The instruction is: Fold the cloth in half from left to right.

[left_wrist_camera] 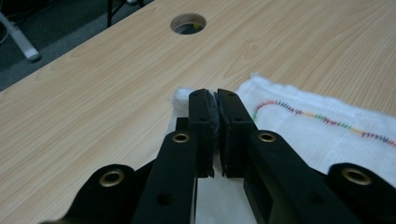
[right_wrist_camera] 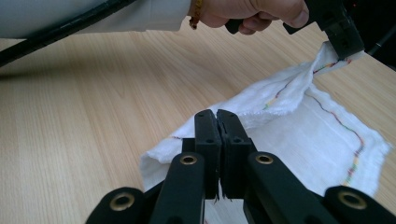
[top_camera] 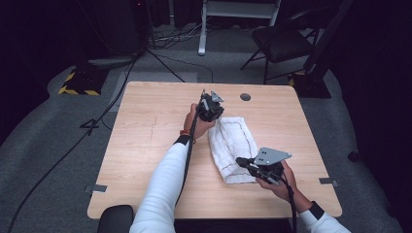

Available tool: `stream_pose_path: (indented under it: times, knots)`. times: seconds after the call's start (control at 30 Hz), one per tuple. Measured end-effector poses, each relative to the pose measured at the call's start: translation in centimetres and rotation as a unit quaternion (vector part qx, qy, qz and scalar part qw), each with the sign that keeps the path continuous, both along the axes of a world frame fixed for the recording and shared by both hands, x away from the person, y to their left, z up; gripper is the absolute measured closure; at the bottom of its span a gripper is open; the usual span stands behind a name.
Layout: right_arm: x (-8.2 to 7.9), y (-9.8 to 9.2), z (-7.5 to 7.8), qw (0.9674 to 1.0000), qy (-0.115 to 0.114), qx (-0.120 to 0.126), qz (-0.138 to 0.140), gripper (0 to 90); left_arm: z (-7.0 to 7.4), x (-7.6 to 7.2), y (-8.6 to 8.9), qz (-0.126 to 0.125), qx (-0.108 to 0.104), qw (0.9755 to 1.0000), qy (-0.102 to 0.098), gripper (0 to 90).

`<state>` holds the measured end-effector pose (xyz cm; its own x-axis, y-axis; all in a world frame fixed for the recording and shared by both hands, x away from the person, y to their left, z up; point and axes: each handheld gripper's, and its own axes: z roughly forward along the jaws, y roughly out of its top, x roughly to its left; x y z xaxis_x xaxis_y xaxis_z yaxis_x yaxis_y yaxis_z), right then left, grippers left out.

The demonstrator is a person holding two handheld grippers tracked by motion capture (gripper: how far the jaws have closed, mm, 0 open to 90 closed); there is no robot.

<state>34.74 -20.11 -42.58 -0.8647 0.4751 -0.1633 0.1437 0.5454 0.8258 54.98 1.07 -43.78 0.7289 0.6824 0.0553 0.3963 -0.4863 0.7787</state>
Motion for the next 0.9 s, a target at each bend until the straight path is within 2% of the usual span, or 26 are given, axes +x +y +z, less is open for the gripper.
stream_pose_path:
  times: [0.3, 0.6, 0.67, 0.73, 0.77, 0.8, 0.83, 0.9]
  knots:
    - [-0.4, -3.5, -0.3, 0.9994, 0.008, -0.003, -0.032, 88.1, -0.3, 0.4, -3.9, -0.020, 0.012, 0.9997, 0.003, 84.7]
    - [-0.9, -5.4, -1.8, 0.9981, 0.024, -0.028, -0.049, 88.0, -0.9, 0.5, -6.8, -0.030, 0.020, 0.9993, 0.003, 83.5]
    - [-0.8, -5.6, -2.0, 0.9975, 0.030, -0.033, -0.055, 87.8, -1.2, 0.6, -7.2, -0.017, 0.022, 0.9995, 0.011, 74.0]
    - [-0.6, -5.9, -2.4, 0.9968, 0.036, -0.036, -0.061, 87.4, -1.3, 0.6, -7.3, -0.014, 0.014, 0.9997, 0.017, 68.2]
    - [-0.5, -5.9, -2.5, 0.9964, 0.039, -0.038, -0.065, 85.8, -1.3, 0.4, -7.4, -0.005, 0.015, 0.9998, 0.015, 61.4]
    - [-0.3, -5.9, -2.7, 0.9958, 0.043, -0.038, -0.072, 83.3, -1.2, 0.3, -7.3, -0.006, 0.010, 0.9998, 0.016, 54.9]
    - [-0.2, -5.9, -2.8, 0.9955, 0.045, -0.040, -0.074, 83.1, -1.1, 0.2, -7.2, -0.009, 0.001, 0.9998, 0.016, 54.6]
    - [-0.2, -5.8, -3.1, 0.9953, 0.047, -0.046, -0.071, 80.9, -0.7, -0.3, -6.8, -0.008, -0.001, 0.9999, 0.008, 48.5]
